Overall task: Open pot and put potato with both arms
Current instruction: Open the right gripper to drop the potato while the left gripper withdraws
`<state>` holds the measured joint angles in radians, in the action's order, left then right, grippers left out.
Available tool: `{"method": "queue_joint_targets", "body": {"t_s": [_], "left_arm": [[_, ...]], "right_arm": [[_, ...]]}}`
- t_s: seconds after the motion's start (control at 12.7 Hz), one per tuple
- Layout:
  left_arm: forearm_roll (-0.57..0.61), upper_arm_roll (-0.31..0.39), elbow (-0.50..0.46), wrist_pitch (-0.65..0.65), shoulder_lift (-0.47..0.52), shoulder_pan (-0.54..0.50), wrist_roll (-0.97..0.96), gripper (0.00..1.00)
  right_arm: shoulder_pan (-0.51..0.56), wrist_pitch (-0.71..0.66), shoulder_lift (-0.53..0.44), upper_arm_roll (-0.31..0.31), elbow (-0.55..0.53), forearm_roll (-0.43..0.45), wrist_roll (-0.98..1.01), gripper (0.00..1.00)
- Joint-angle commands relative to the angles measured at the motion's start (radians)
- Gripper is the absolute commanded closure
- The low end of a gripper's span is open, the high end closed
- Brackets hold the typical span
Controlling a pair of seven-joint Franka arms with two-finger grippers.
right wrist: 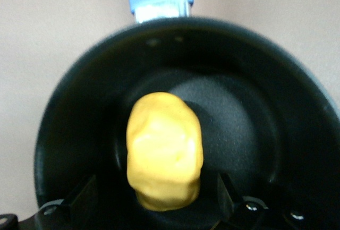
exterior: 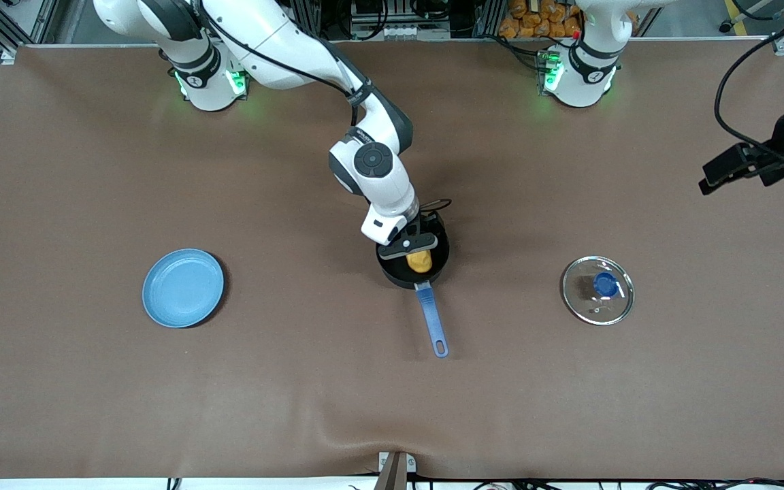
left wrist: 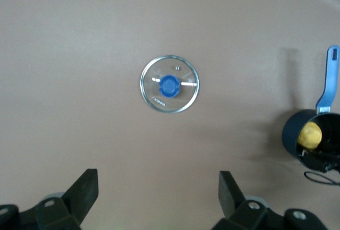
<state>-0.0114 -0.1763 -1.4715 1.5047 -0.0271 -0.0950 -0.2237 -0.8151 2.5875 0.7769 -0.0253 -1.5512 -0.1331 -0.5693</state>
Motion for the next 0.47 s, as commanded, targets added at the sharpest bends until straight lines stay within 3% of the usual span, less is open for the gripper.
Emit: {"method": "queue_joint_targets", "body": {"t_s": [0.0,0.24,0.39], "left_arm": [[-0.019,0.021,-0.122,0.002,0.103,0.033,0.015,0.00],[-0.018,0.133,-0.127,-0.030,0.116,0.104,0.018,0.00],[-0.018,0.139,-0.116,-0.046,0.108,0.100,0.023,0.00]], "right_arm": [[0.016,-0.030,-0.022,0.005,0.025,-0.006,-0.003,0.00],[0.050,-0.150,-0.092,0.007,0.036,-0.003,0.005,0.00],[0.094,-0.240,-0.154,0.007,0.036,-0.003,0.009,0.00]]}}
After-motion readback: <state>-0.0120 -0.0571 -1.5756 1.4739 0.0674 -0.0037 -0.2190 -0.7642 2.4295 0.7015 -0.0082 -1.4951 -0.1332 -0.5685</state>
